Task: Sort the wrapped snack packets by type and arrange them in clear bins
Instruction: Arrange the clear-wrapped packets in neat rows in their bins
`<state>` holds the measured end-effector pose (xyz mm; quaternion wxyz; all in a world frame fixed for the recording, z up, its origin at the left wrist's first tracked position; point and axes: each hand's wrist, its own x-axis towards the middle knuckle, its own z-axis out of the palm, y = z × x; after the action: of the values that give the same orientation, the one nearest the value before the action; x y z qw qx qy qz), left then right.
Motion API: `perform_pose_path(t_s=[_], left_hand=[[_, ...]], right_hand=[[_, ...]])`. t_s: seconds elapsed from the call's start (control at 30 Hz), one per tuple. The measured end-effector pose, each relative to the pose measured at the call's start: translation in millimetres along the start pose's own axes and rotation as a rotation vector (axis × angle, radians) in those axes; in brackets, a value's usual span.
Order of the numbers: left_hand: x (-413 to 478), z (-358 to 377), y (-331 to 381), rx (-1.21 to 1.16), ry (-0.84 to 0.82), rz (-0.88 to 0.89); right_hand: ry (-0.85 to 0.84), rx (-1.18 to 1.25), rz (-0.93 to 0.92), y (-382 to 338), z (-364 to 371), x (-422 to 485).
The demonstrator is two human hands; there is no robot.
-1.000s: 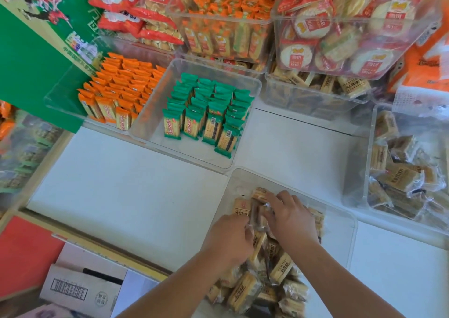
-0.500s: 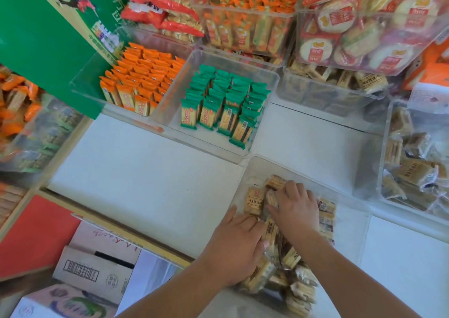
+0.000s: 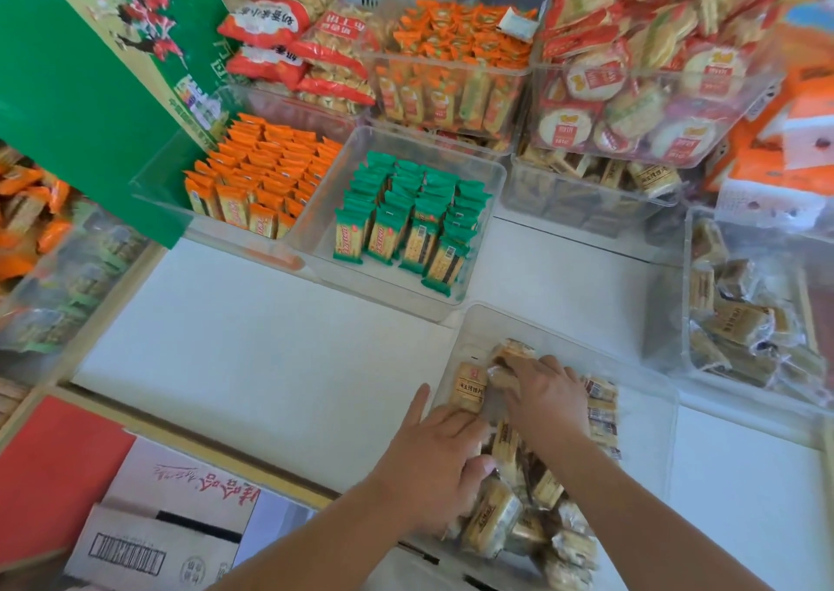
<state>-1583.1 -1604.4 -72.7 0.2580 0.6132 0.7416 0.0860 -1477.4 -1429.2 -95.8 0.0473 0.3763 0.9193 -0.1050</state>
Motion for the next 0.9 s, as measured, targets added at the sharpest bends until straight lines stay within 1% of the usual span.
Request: perform_pose_path(t_s=[0.07, 0.13, 0.23, 0.33, 0.37, 0.4, 0.43, 0.47, 0.5, 0.53, 0.6, 0.67, 0.73, 0.8, 0.9], left_hand=[[-1, -4, 2, 0.105, 0.012, 0.051], [0, -4, 3, 0.148, 0.027, 0.088], [2, 0, -5, 0.104, 0.071, 0.086], [1, -3, -16, -0.013, 0.116, 0.097], [-1, -7, -19, -0.09, 0.146, 0.098], [-2, -10, -23, -0.166, 0.182, 0.091], [-4, -13, -26, -0.229, 0.222, 0.082], [-7, -15, -30, -0.27, 0.261, 0.065], [-10, -16, -33, -0.289, 0.295, 0.037], [-12, -16, -37, -0.299, 0.32, 0.005], [-17, -16, -44, -0.308, 0.341, -0.038], [-20, -17, -47, -0.309, 0.341, -0.057], [-21, -19, -47, -0.341, 0.326, -0.082], [-23, -17, -47, -0.386, 0.324, -0.114], [-24, -14, -48, -0.414, 0.312, -0.138]], right_hand=[[0.017, -0.072, -0.087, 5, 3, 5], [0.055, -0.151, -0.15, 9, 5, 9], [0.012, -0.189, -0.228, 12, 7, 12], [-0.05, -0.223, -0.188, 7, 5, 17], [-0.039, -0.201, -0.168, 4, 4, 18], [-0.017, -0.124, -0.166, 1, 4, 19], [-0.003, -0.003, -0.174, -3, 4, 19], [-0.023, 0.125, -0.183, -7, 3, 20], [-0.089, 0.213, -0.182, -12, 1, 22], [-0.194, 0.249, -0.169, -17, 0, 24], [-0.38, 0.209, -0.139, -26, 4, 33], [-0.511, 0.088, -0.095, -37, 11, 43], [-0.597, -0.014, -0.097, -49, 17, 55], [-0.678, -0.05, -0.092, -56, 20, 64], [-0.695, -0.091, -0.108, -52, 18, 69]])
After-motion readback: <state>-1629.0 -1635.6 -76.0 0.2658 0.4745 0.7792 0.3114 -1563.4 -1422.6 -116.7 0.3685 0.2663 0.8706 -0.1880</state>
